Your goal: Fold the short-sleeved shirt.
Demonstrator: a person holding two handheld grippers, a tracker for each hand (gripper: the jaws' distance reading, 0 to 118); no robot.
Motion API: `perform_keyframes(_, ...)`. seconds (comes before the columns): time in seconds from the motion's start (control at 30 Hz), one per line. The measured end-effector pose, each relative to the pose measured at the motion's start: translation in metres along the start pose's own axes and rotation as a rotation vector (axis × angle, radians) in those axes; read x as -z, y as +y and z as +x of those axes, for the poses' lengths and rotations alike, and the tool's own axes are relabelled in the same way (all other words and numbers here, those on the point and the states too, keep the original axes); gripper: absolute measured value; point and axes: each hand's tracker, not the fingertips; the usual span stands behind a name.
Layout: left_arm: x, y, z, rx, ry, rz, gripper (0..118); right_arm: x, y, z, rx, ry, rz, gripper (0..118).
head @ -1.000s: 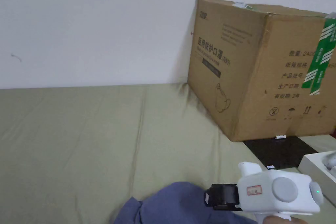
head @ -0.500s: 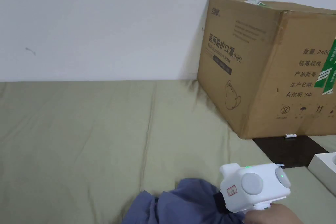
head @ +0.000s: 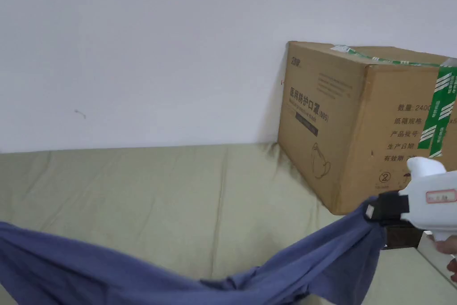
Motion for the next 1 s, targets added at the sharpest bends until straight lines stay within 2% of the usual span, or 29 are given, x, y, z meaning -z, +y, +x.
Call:
perform_keyframes(0.17, -0.013, 0.05, -0.006, 0.009, 0.046, 0.045, 5, -0.05, 0.038, -0.013, 0.01, -0.027, 0.107, 4)
perform_keyframes(0.4, -0.005, 0.104, 0.0, 0.032, 0.051, 0.067, 5, -0.072, 0.097, -0.038, -0.028, -0.035, 0.199, 4)
perform_keyframes(0.47, 0.019, 0.114, -0.017, 0.034, 0.054, 0.085, 5, -0.071, 0.116, -0.047, -0.029, -0.047, 0.221, 4)
perform_keyframes(0.67, 0.039, 0.164, -0.012, 0.079, 0.082, 0.156, 5, -0.063, 0.181, -0.068, -0.031, -0.045, 0.304, 4)
perform_keyframes(0.83, 0.07, 0.202, -0.003, 0.083, 0.103, 0.162, 5, -0.04, 0.234, -0.085, -0.062, -0.094, 0.37, 4)
perform_keyframes(1.0, 0.121, 0.215, 0.008, 0.068, 0.087, 0.156, 5, -0.014, 0.267, -0.093, -0.04, -0.144, 0.448, 4)
